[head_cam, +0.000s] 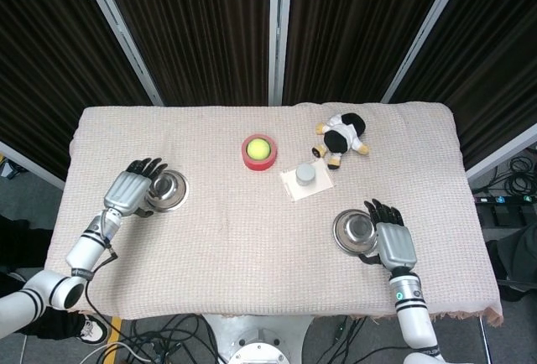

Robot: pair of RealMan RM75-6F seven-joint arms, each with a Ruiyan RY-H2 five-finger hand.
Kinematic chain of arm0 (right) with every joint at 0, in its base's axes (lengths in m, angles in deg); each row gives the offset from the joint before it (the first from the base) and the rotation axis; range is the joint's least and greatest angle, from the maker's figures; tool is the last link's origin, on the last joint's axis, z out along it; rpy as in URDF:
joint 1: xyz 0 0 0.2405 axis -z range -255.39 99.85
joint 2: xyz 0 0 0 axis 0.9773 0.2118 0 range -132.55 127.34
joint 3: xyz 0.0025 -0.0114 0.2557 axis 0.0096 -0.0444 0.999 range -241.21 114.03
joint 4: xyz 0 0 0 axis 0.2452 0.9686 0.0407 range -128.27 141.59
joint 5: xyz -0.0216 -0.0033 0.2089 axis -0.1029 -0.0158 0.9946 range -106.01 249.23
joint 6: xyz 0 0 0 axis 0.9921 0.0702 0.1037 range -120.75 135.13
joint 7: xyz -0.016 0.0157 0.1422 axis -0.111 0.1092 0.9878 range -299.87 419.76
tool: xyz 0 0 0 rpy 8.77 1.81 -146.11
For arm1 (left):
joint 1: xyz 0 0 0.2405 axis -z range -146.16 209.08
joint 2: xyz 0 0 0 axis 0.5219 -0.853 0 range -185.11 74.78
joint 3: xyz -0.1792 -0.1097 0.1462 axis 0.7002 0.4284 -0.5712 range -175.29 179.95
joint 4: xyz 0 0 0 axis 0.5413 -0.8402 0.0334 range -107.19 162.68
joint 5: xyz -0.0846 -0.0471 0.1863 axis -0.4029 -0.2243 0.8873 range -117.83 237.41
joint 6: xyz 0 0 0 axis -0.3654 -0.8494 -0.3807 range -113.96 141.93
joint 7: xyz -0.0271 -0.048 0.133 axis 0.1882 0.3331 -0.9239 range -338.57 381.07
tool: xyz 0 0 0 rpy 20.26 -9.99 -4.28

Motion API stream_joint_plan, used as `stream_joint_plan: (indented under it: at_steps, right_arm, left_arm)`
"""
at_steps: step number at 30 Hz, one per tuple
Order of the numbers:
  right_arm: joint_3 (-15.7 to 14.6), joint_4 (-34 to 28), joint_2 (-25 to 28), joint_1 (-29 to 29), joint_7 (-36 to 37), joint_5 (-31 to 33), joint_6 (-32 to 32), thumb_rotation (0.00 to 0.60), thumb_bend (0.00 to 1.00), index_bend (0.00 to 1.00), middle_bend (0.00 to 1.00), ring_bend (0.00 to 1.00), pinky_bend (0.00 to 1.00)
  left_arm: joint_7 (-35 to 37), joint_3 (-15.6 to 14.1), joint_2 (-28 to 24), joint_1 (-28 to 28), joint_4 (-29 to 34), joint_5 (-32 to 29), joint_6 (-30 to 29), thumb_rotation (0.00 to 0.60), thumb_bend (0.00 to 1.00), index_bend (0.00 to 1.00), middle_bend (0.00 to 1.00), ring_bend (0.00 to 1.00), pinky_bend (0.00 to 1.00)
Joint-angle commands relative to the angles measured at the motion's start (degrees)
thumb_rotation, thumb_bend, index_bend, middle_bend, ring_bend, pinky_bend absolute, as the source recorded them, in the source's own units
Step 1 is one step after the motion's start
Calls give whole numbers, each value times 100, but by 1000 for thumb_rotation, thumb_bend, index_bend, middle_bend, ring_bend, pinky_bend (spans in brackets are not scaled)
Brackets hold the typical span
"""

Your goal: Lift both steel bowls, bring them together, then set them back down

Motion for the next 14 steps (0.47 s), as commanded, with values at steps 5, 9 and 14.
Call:
stream_joint_plan:
  at_steps: [5,9,14]
  right_arm:
    - [-72,130,128,265,747,-952,480,600,0,0,0,0,0]
    - [-168,798,-49,484,1291,-1808,1075,600,0,0,0,0,0]
    - [-143,1765,-384,620,1580,-2289,1527,600,0,0,0,0,0]
  left_arm:
    - [-42,158,-402,-787,927,-205,-1401,600,57,0,0,0,99]
    - [-56,187,-234,-1534,1195,-430,-2532,600,104,0,0,0,99]
    - [187,-25,180,-2265,1037,-374,-3425,600,72,0,0,0,99]
